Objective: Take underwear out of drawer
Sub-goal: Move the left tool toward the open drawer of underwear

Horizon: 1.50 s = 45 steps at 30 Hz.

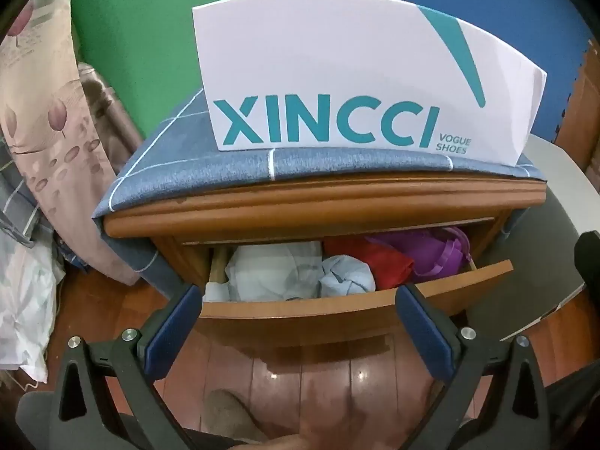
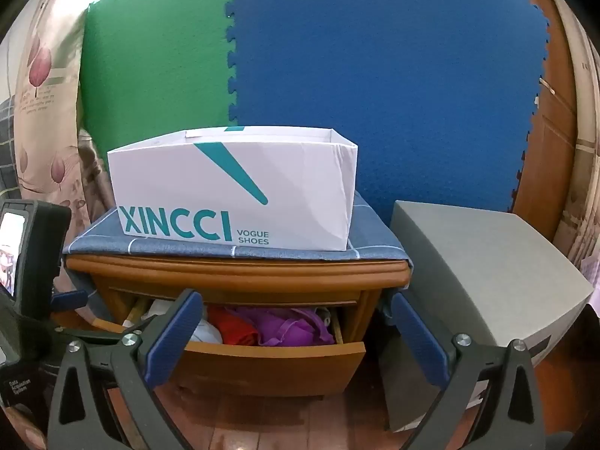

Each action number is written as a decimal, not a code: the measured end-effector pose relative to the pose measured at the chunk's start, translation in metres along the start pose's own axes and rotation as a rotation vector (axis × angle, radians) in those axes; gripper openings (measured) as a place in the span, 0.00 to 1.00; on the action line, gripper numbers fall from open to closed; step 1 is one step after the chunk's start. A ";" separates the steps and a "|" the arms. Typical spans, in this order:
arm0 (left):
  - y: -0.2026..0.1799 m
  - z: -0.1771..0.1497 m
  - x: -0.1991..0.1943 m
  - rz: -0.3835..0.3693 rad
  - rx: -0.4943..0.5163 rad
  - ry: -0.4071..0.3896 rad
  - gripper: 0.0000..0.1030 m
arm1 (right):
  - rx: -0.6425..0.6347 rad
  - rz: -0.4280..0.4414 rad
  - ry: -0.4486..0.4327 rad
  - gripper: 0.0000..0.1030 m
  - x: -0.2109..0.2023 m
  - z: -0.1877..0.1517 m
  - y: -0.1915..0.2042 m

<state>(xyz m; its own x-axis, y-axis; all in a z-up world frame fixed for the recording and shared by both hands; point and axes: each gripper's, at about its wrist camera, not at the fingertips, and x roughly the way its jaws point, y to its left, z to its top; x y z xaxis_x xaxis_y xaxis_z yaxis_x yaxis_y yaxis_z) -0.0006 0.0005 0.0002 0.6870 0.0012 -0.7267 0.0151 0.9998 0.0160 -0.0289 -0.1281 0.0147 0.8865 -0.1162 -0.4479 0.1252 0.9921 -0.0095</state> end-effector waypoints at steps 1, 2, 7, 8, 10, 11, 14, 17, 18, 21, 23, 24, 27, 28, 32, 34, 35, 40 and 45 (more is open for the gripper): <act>0.000 0.000 -0.001 0.002 0.002 -0.002 0.99 | -0.014 -0.008 0.008 1.00 0.001 0.000 0.001; 0.001 0.000 -0.002 0.001 0.002 -0.003 0.99 | -0.013 -0.007 0.008 1.00 0.001 0.000 0.001; -0.008 -0.004 0.005 0.022 0.006 0.027 0.99 | -0.012 -0.009 -0.005 1.00 -0.001 0.000 0.000; -0.005 -0.004 0.005 0.014 0.000 0.034 0.99 | -0.010 -0.011 -0.006 1.00 0.000 -0.001 0.002; -0.006 -0.005 0.007 0.012 -0.006 0.039 0.99 | -0.009 -0.013 -0.007 1.00 0.001 -0.001 0.003; -0.007 -0.005 0.007 0.011 -0.008 0.041 0.99 | -0.005 -0.011 -0.005 1.00 0.000 0.000 -0.002; 0.001 -0.003 0.007 0.002 -0.017 0.044 0.99 | 0.002 -0.004 0.004 1.00 0.001 0.004 -0.006; 0.005 -0.003 0.008 -0.004 -0.023 0.054 0.99 | -0.001 -0.004 0.002 1.00 0.002 0.003 -0.006; 0.005 -0.003 0.008 -0.003 -0.023 0.054 0.99 | -0.003 -0.003 0.001 1.00 0.002 0.003 -0.006; 0.004 -0.003 0.008 -0.005 -0.022 0.058 0.99 | -0.006 -0.003 0.000 1.00 0.002 0.002 -0.005; 0.004 -0.004 0.008 -0.001 -0.018 0.054 0.99 | -0.005 -0.004 0.002 1.00 0.003 0.002 -0.005; 0.003 -0.004 0.008 -0.001 -0.015 0.055 0.99 | -0.005 -0.004 0.004 1.00 0.003 0.002 -0.005; 0.002 -0.004 0.008 -0.003 -0.012 0.056 0.99 | -0.005 -0.005 0.009 1.00 0.003 0.002 -0.005; 0.002 -0.004 0.008 -0.002 -0.009 0.056 0.99 | -0.005 -0.005 0.010 1.00 0.004 0.002 -0.005; 0.002 -0.004 0.009 -0.002 -0.010 0.062 0.99 | -0.008 -0.005 0.008 1.00 0.003 0.001 -0.005; 0.002 -0.004 0.010 -0.005 -0.015 0.067 0.99 | -0.009 -0.005 0.008 1.00 0.003 0.001 -0.005; 0.002 -0.004 0.011 -0.005 -0.017 0.070 0.99 | -0.007 -0.006 0.009 1.00 0.003 0.001 -0.004; 0.002 -0.004 0.012 -0.006 -0.019 0.076 0.99 | -0.001 -0.003 0.010 1.00 0.003 0.002 -0.004; 0.002 -0.005 0.012 -0.008 -0.028 0.081 0.99 | 0.000 -0.003 0.009 1.00 0.003 0.001 -0.004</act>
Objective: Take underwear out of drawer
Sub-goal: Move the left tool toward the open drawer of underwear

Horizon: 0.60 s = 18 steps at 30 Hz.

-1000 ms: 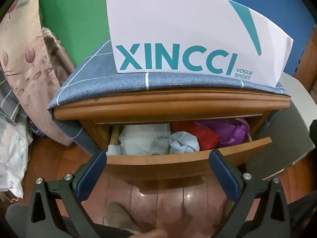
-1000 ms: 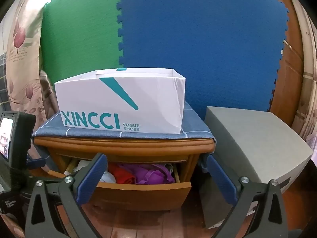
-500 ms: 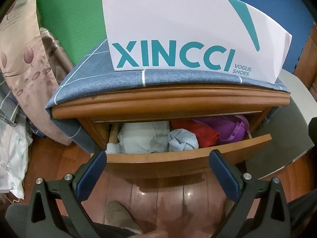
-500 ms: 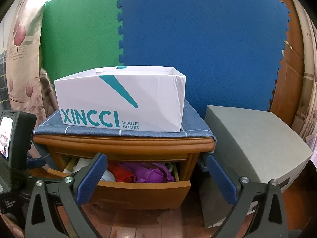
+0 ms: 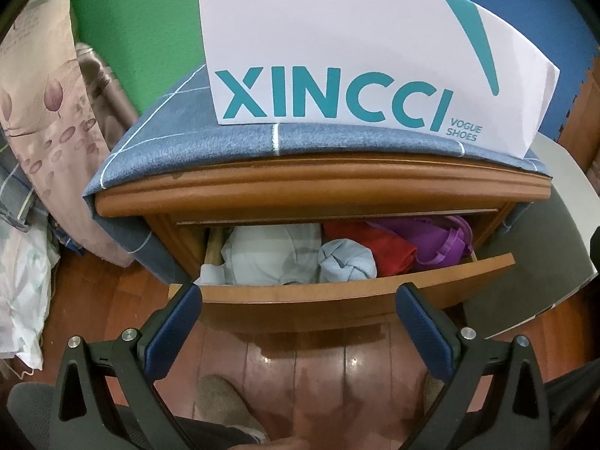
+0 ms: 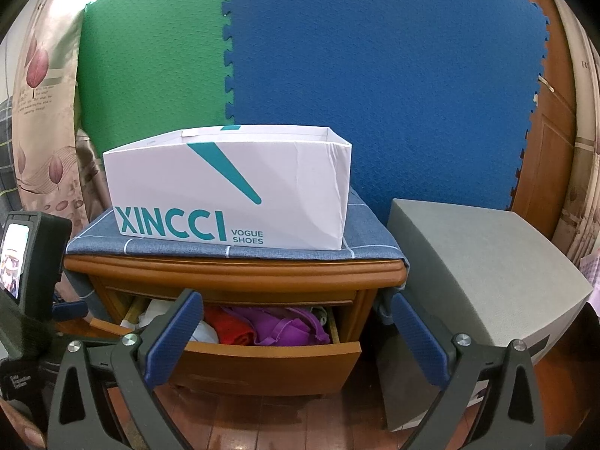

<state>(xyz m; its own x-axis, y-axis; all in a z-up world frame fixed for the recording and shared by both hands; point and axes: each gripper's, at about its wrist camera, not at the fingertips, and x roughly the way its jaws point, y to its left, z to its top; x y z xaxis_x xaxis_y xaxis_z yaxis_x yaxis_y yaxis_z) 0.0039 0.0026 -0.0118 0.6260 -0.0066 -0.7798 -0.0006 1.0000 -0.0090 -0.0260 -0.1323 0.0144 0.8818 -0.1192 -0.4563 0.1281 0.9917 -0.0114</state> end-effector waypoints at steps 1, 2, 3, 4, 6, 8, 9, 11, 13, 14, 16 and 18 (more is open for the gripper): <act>0.000 0.000 0.000 -0.001 -0.003 0.001 0.99 | 0.000 0.001 0.000 1.00 0.000 0.000 0.000; 0.001 0.000 0.000 -0.001 -0.005 0.003 0.99 | 0.000 -0.001 0.000 1.00 0.000 0.000 0.000; 0.001 0.000 0.000 -0.001 -0.007 0.005 0.99 | 0.001 0.000 0.001 1.00 0.000 0.000 0.000; 0.002 0.000 0.001 -0.002 -0.009 0.007 0.99 | 0.001 0.000 0.001 1.00 0.000 0.000 0.000; 0.003 0.000 0.001 -0.003 -0.015 0.011 0.99 | 0.001 0.002 0.001 1.00 -0.001 0.000 0.000; 0.005 0.000 0.001 0.002 -0.022 0.012 0.99 | -0.002 -0.002 0.002 1.00 -0.001 0.001 0.000; 0.007 0.000 0.002 0.004 -0.028 0.014 0.99 | -0.004 -0.004 0.002 1.00 -0.002 0.001 -0.001; 0.011 0.000 0.003 0.003 -0.046 0.021 0.99 | -0.004 -0.010 0.000 1.00 -0.004 0.003 -0.004; 0.015 0.001 0.004 0.002 -0.066 0.032 0.99 | 0.009 -0.013 -0.006 1.00 -0.007 0.006 -0.010; 0.017 0.001 0.005 0.002 -0.073 0.038 0.99 | 0.015 -0.008 -0.005 1.00 -0.008 0.007 -0.012; 0.020 0.001 0.006 -0.004 -0.093 0.049 0.99 | 0.009 0.003 -0.006 1.00 -0.012 0.012 -0.018; 0.022 0.001 0.006 -0.017 -0.113 0.063 0.99 | -0.009 0.002 -0.022 1.00 -0.016 0.016 -0.020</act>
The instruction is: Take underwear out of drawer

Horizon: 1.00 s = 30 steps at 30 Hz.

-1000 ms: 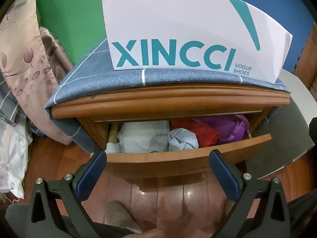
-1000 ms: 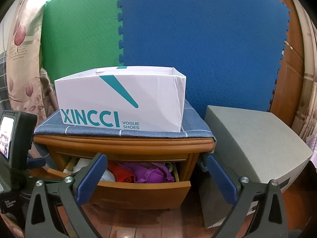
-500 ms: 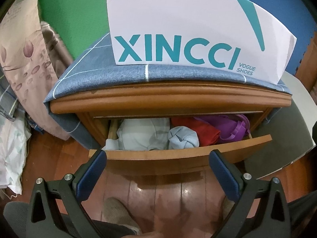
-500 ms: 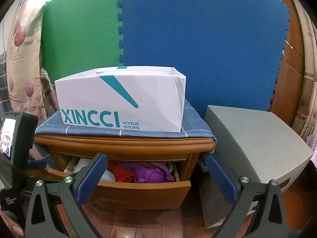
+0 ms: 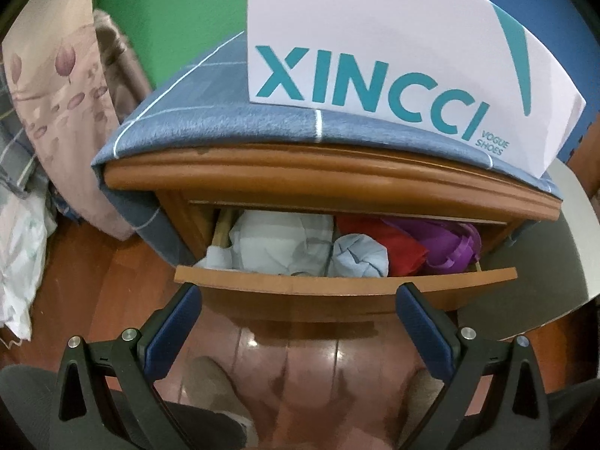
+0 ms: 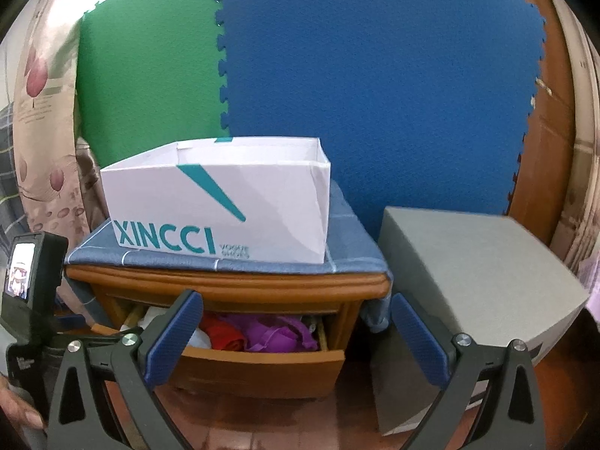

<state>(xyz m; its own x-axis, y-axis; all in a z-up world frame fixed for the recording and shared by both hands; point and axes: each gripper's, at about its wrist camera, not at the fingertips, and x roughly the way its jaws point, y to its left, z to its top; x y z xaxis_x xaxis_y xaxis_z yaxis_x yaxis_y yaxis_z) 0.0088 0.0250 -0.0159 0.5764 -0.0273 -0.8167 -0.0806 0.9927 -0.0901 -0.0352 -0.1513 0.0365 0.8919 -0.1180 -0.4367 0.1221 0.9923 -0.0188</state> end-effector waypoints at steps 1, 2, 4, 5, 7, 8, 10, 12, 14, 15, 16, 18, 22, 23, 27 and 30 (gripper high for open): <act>0.000 0.001 0.000 -0.004 -0.007 0.004 0.99 | -0.007 0.010 -0.006 1.00 -0.002 0.002 -0.001; 0.000 0.001 0.000 -0.005 -0.012 0.005 0.99 | -0.019 0.023 -0.010 1.00 -0.003 0.004 -0.002; -0.003 0.002 -0.001 -0.001 -0.013 0.005 0.99 | -0.064 0.044 -0.022 1.00 -0.003 0.007 0.000; -0.004 0.003 -0.001 0.002 -0.013 0.005 0.99 | -0.080 0.049 -0.028 1.00 -0.003 0.007 0.001; -0.008 0.004 0.000 0.011 -0.012 0.002 0.99 | -0.117 0.069 -0.051 1.00 -0.004 0.008 0.001; -0.009 0.004 0.001 0.017 -0.013 0.002 0.99 | -0.116 0.075 -0.056 1.00 -0.004 0.008 0.000; -0.010 0.006 0.004 0.022 -0.027 0.011 0.99 | -0.090 0.084 -0.050 1.00 -0.002 0.007 -0.003; -0.009 0.008 0.008 0.020 -0.051 0.025 0.99 | -0.074 0.091 -0.035 1.00 0.001 0.005 -0.005; -0.008 0.009 0.012 0.022 -0.072 0.037 0.99 | -0.068 0.087 -0.028 1.00 0.003 0.004 -0.006; -0.007 0.009 0.013 0.024 -0.086 0.042 0.99 | -0.067 0.084 -0.027 1.00 0.003 0.004 -0.007; -0.006 0.009 0.015 0.026 -0.099 0.046 0.99 | -0.063 0.083 -0.025 1.00 0.004 0.004 -0.008; -0.003 0.010 0.018 0.018 -0.134 0.058 0.99 | -0.052 0.088 -0.023 1.00 0.004 0.004 -0.009; -0.001 0.012 0.025 0.025 -0.179 0.075 0.99 | -0.049 0.094 -0.017 1.00 0.005 0.004 -0.010; 0.000 0.012 0.027 0.026 -0.189 0.078 0.99 | -0.051 0.095 -0.018 1.00 0.005 0.003 -0.009; 0.001 0.013 0.035 0.033 -0.222 0.092 0.99 | -0.049 0.099 -0.013 1.00 0.005 0.003 -0.010; 0.003 0.013 0.042 0.031 -0.261 0.116 0.99 | -0.042 0.101 -0.008 1.00 0.006 0.003 -0.011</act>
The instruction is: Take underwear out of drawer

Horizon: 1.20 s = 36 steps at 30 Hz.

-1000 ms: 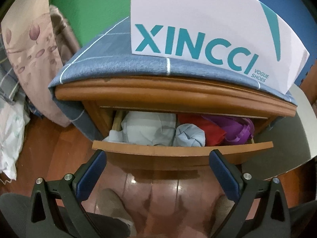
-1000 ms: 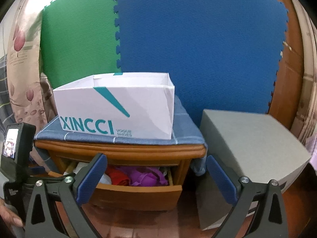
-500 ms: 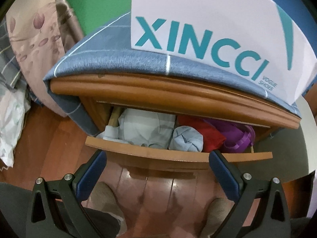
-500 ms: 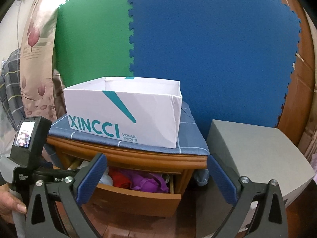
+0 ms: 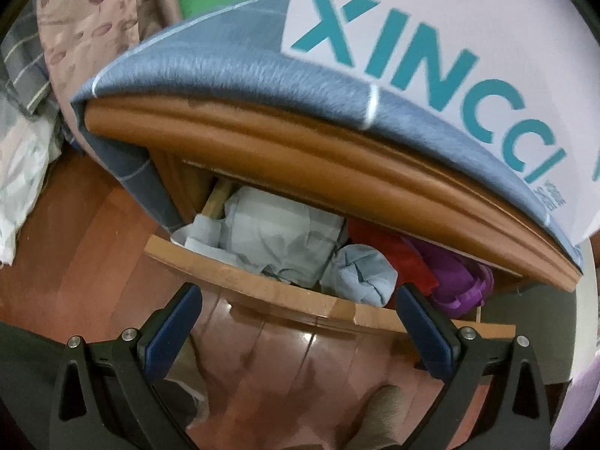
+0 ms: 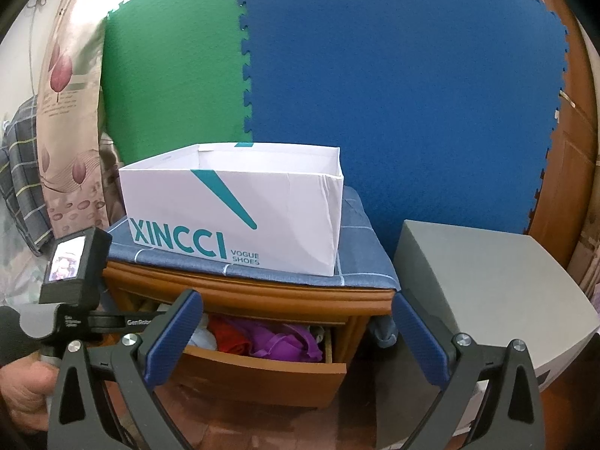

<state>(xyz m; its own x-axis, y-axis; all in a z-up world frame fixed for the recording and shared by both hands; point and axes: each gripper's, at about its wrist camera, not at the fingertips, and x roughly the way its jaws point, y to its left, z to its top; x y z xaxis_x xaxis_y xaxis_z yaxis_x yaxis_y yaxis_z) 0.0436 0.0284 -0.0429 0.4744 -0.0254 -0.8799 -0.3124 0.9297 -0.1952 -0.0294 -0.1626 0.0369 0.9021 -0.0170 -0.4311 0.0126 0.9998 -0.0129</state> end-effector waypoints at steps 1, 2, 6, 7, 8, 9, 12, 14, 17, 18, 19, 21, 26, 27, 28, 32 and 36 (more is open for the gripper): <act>0.002 0.000 0.003 -0.003 -0.022 0.007 0.99 | 0.002 0.001 0.001 1.00 0.000 0.000 0.000; 0.003 0.000 0.005 -0.005 -0.038 0.011 0.99 | 0.003 0.001 0.002 1.00 0.000 0.000 0.000; 0.006 0.003 0.015 -0.005 -0.098 0.032 0.99 | 0.005 0.005 0.009 1.00 0.002 0.000 -0.001; 0.007 0.003 0.017 -0.003 -0.109 0.033 0.99 | 0.006 0.007 0.011 1.00 0.002 0.000 -0.001; 0.008 0.004 0.021 -0.005 -0.121 0.033 0.99 | 0.007 0.009 0.011 1.00 0.002 0.000 -0.001; 0.009 0.004 0.024 -0.005 -0.136 0.036 0.99 | 0.008 0.010 0.011 1.00 0.001 0.000 -0.001; 0.015 0.005 0.036 -0.005 -0.194 0.062 0.99 | 0.011 0.013 0.012 1.00 0.002 0.000 -0.002; 0.019 0.005 0.043 -0.001 -0.225 0.074 0.99 | 0.015 0.014 0.015 1.00 0.002 0.000 -0.003; 0.023 0.004 0.051 0.014 -0.246 0.089 0.99 | 0.022 0.016 0.017 1.00 0.002 0.000 -0.005; 0.024 0.004 0.053 0.015 -0.253 0.095 0.99 | 0.025 0.018 0.018 1.00 0.002 0.000 -0.005; 0.025 0.003 0.055 0.015 -0.261 0.097 0.99 | 0.028 0.020 0.020 1.00 0.002 0.000 -0.006; 0.027 0.003 0.060 0.006 -0.292 0.102 0.99 | 0.033 0.022 0.026 1.00 0.003 0.000 -0.006; 0.042 -0.003 0.069 0.018 -0.367 0.110 0.99 | 0.047 0.027 0.029 1.00 0.003 0.001 -0.008; 0.046 -0.005 0.071 0.022 -0.388 0.114 0.98 | 0.048 0.027 0.030 1.00 0.003 0.001 -0.009; 0.050 -0.008 0.073 0.030 -0.413 0.115 0.98 | 0.048 0.028 0.032 1.00 0.003 0.001 -0.008; 0.069 -0.017 0.078 0.046 -0.512 0.124 0.96 | 0.048 0.026 0.034 1.00 0.004 0.001 -0.009; 0.072 -0.018 0.081 0.031 -0.494 0.110 0.91 | 0.058 0.026 0.039 1.00 0.004 0.000 -0.011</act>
<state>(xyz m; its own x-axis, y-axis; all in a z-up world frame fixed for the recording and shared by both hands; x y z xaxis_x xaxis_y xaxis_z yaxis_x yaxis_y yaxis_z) 0.0445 0.0862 -0.1359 0.3771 -0.0638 -0.9240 -0.6896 0.6466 -0.3262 -0.0257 -0.1734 0.0356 0.8852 0.0100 -0.4651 0.0152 0.9986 0.0505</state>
